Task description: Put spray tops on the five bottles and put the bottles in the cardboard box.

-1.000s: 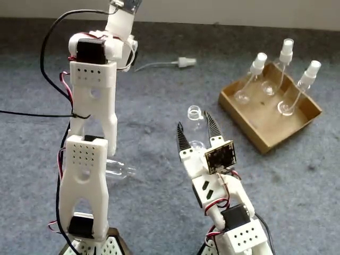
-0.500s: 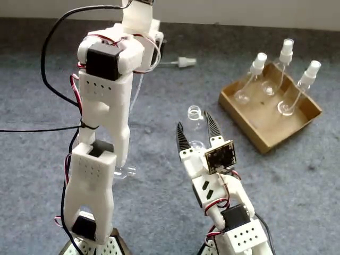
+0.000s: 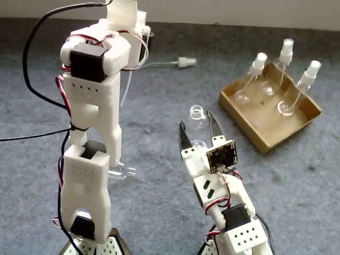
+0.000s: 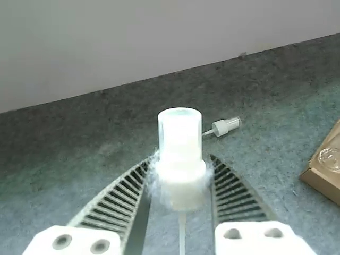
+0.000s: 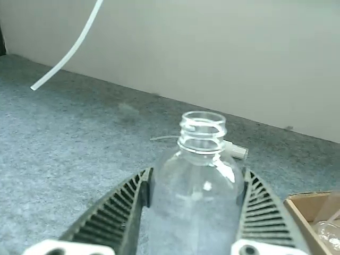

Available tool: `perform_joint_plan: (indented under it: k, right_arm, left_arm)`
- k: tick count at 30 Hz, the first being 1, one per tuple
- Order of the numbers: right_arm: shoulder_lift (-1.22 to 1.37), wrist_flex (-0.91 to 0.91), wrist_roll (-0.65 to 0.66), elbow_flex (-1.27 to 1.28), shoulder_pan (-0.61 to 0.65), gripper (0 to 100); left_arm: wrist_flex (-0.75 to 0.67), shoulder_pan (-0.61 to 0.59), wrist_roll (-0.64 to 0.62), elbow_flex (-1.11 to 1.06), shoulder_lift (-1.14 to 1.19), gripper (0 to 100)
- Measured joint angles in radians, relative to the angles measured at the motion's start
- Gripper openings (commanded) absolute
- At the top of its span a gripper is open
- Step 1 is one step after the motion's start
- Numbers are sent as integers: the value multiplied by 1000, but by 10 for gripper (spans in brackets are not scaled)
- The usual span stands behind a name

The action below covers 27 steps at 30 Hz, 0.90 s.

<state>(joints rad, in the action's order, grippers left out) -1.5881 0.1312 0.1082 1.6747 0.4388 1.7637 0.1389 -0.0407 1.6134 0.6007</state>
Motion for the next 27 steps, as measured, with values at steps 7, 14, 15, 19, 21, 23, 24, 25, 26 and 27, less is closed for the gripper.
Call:
perform_joint_plan:
  k: [7, 14, 15, 19, 21, 23, 24, 25, 26, 27]
  right_arm:
    - [0, 0, 0, 0, 0, 198]
    - [0, 0, 0, 0, 0, 198]
    - [0, 0, 0, 0, 0, 198]
    - [0, 0, 0, 0, 0, 198]
    - [0, 0, 0, 0, 0, 198]
    - [0, 0, 0, 0, 0, 198]
    - [0, 0, 0, 0, 0, 198]
    - [0, 0, 0, 0, 0, 198]
    - [0, 0, 0, 0, 0, 198]
    - [0, 0, 0, 0, 0, 198]
  left_arm:
    - [0, -57, 126, 0, 0, 5]
    - [0, -55, 140, 0, 0, 5]
    - [0, -61, 150, 0, 0, 5]
    - [0, -89, 206, 0, -49, 5]
    - [0, -103, 215, -8, -103, 4]
    - [0, -114, 219, -52, -170, 4]
    - [0, -114, 219, -94, -212, 4]
    - [0, -114, 219, -149, -255, 4]
    - [0, -112, 219, -213, -302, 5]
    - [0, -112, 221, -281, -353, 5]
